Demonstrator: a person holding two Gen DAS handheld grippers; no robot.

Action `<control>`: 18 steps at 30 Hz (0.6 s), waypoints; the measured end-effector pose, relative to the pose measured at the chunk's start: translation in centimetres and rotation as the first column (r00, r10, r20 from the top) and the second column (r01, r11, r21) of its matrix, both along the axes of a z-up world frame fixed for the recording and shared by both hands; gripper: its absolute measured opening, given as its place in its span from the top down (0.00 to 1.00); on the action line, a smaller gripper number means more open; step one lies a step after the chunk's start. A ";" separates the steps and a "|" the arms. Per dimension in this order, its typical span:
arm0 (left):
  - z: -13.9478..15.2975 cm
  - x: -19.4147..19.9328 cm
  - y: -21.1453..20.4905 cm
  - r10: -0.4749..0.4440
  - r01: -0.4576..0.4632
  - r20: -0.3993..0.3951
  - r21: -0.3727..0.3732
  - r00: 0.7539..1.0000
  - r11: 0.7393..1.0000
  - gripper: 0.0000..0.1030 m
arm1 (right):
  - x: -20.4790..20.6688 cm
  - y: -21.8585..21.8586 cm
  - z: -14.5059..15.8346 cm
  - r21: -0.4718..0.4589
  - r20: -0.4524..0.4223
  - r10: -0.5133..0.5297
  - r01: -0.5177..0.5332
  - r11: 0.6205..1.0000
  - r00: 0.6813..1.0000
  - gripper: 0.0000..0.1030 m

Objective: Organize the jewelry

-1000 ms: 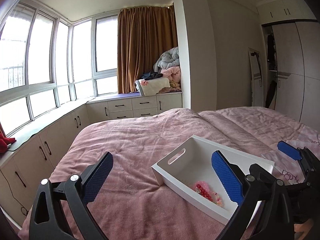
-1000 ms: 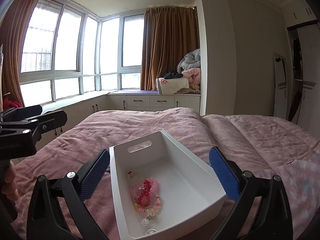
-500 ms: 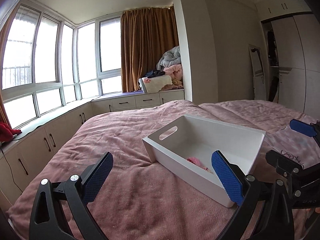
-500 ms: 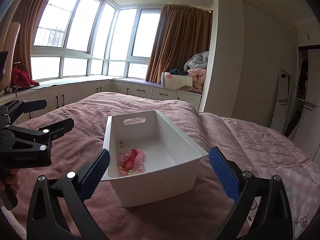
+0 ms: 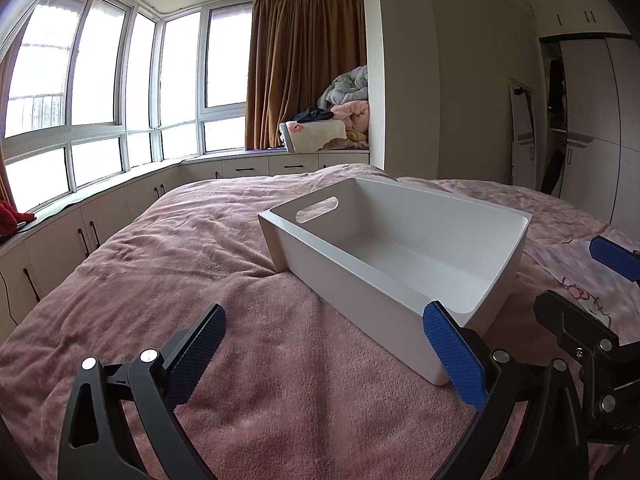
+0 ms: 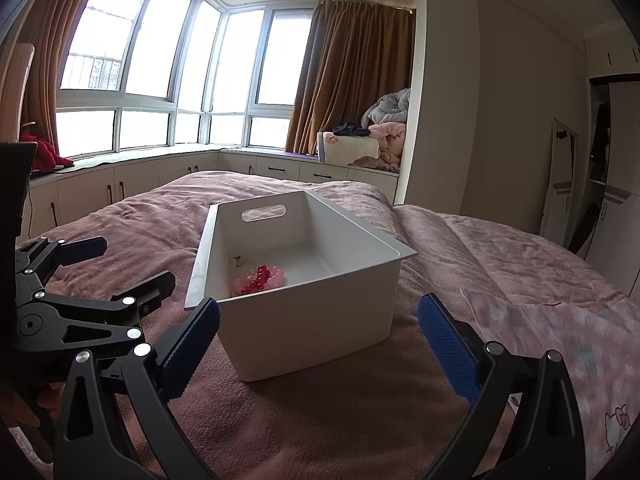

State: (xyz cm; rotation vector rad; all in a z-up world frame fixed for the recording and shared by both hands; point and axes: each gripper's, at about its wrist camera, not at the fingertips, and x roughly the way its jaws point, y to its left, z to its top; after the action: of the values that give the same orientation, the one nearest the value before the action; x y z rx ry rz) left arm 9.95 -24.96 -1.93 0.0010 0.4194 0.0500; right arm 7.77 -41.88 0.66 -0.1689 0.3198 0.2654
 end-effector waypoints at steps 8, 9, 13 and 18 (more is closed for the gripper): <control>0.0 0.1 0.6 0.011 -0.011 -0.011 0.011 1.000 1.000 0.03 | 0.2 0.0 0.2 -0.004 -0.007 0.002 -0.002 1.000 1.000 0.05; 0.0 0.1 0.7 0.012 -0.012 -0.014 0.005 1.000 1.000 0.03 | 0.1 0.1 0.2 -0.010 -0.006 0.003 -0.003 1.000 1.000 0.05; 0.1 0.1 1.2 0.030 -0.030 -0.021 -0.006 0.999 1.000 0.03 | 0.2 0.2 0.2 -0.017 -0.005 0.008 -0.008 1.000 1.000 0.05; 0.0 0.0 1.3 0.044 -0.044 -0.016 0.018 0.999 0.999 0.03 | 0.3 0.3 0.2 -0.018 -0.006 0.008 -0.008 1.000 1.000 0.05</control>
State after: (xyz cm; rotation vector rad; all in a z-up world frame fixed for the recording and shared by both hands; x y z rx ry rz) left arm 9.94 -23.65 -1.95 0.0100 0.4355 0.0970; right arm 8.03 -41.54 0.82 -0.1875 0.3280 0.2707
